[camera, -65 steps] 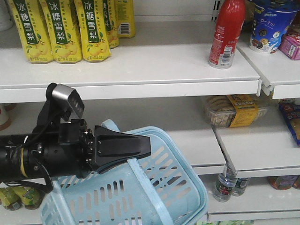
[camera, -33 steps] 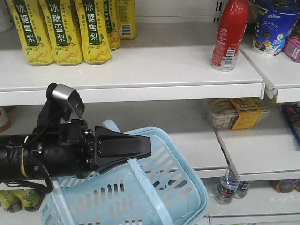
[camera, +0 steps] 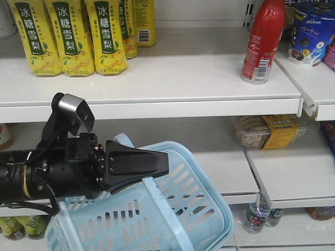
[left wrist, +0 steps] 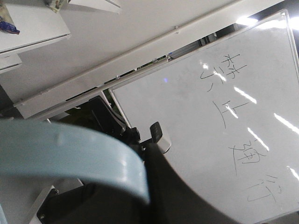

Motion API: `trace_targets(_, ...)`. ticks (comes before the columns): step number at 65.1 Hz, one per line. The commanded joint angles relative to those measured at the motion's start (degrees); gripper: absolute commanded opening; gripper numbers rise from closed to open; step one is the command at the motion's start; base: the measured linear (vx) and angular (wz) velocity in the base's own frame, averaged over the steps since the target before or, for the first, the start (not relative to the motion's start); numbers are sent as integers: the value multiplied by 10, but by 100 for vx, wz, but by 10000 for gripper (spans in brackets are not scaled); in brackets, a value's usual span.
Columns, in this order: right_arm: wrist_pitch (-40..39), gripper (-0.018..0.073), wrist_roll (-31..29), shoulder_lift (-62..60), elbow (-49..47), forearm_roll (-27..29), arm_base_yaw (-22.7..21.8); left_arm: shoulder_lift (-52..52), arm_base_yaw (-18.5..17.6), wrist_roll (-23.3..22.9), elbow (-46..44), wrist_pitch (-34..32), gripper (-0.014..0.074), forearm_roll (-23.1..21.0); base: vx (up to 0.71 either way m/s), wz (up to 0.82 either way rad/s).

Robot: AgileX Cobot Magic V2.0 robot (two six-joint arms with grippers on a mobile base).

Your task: Place coke in basket with both arms

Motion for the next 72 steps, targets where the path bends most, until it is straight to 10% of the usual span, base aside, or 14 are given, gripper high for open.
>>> trace_targets(1,-42,-5,-5,-8,4,-2,-1,-20,-4,-1,-17,-121,-6,-46,3,1)
trace_targets(72,-42,-5,-5,-8,4,-2,-1,-20,-4,-1,-17,-121,-6,-46,2,1)
